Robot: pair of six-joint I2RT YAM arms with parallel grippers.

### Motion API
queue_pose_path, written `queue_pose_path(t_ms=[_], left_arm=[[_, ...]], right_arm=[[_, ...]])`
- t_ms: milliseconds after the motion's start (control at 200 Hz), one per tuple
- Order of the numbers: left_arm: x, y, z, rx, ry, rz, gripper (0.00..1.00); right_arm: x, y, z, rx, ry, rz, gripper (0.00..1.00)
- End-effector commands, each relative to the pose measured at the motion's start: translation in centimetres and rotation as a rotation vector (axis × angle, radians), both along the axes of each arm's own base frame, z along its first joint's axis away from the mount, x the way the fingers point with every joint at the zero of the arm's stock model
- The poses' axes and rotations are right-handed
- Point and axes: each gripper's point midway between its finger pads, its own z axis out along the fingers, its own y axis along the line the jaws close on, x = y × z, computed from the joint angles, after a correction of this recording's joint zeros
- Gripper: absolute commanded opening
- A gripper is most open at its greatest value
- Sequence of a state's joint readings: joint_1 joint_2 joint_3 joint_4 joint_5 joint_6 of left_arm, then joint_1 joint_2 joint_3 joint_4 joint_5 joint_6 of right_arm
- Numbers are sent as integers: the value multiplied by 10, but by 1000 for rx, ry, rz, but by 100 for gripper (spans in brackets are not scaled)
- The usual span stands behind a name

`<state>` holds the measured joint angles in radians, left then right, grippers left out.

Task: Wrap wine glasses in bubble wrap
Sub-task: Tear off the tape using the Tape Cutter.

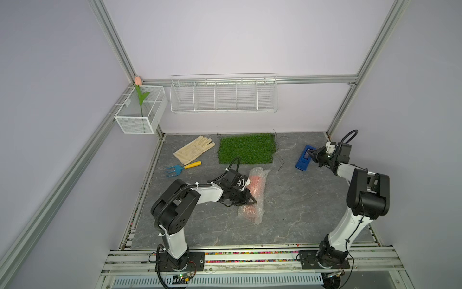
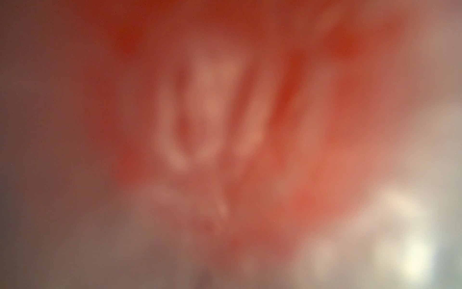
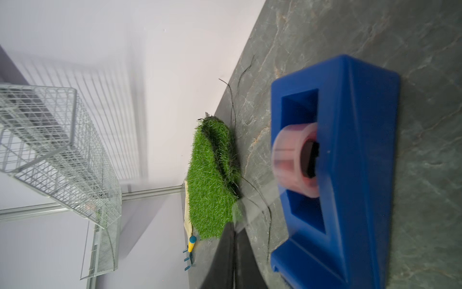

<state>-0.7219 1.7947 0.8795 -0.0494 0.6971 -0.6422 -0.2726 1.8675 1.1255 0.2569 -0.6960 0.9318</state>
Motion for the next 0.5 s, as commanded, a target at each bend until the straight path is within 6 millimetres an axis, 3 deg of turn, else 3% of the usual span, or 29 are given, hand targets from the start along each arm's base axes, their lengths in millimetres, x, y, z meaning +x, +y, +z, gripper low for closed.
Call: queue_pose_path(t_ms=[0,270,495], left_arm=[[1,1,-4,25,-1,2,20],[0,3,-4,35,-4,-1,20],[-1,4,-5,37,-4,2,20]], right_arm=[[-12,18,22,26,-29,63,7],[-37,31,17,24,4,91,7],[-56,38,-3,15,47,104,7]])
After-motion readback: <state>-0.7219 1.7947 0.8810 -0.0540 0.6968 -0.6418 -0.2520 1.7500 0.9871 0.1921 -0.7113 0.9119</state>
